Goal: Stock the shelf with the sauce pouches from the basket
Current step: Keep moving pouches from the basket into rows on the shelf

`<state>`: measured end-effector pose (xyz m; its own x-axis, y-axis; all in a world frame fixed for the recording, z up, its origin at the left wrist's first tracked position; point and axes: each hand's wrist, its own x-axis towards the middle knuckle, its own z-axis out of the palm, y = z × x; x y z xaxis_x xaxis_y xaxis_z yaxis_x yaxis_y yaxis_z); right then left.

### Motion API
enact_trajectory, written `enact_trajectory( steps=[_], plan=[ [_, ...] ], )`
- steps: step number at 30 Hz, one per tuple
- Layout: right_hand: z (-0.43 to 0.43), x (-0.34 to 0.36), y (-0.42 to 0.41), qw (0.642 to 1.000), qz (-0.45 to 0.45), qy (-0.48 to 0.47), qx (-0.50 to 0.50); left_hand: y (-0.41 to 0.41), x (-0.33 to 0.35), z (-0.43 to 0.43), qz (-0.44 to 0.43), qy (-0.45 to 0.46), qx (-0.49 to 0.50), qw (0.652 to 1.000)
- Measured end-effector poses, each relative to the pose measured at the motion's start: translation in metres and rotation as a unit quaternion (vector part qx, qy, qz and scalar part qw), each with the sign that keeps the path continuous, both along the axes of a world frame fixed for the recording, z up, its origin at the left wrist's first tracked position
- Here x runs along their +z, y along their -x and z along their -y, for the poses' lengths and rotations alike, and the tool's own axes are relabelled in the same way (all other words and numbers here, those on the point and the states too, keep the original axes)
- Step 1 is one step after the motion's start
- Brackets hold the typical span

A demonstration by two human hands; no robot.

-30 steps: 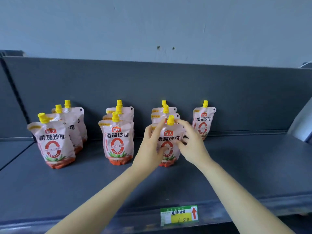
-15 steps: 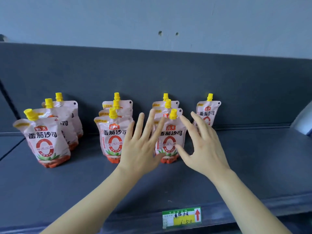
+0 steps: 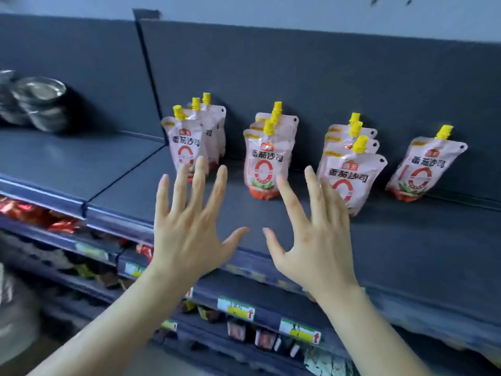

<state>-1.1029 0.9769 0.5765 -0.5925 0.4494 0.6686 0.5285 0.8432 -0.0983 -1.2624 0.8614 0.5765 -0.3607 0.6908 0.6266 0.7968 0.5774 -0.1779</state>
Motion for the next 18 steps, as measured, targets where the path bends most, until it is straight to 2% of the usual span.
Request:
enact_trajectory(
  steps=[5,11,18],
  plan=[
    [0.090,-0.005,0.063,0.991,0.004,0.040,0.130,0.021,-0.002,0.130,0.013,0.034,0.160,0.986],
    [0.228,-0.019,0.163,0.962,0.070,0.073,0.252,0.069,-0.023,0.293,0.053,0.065,0.320,0.944],
    [0.386,-0.074,0.294,0.933,0.172,0.076,0.306,0.155,-0.095,0.467,0.152,0.057,0.425,0.890]
  ],
)
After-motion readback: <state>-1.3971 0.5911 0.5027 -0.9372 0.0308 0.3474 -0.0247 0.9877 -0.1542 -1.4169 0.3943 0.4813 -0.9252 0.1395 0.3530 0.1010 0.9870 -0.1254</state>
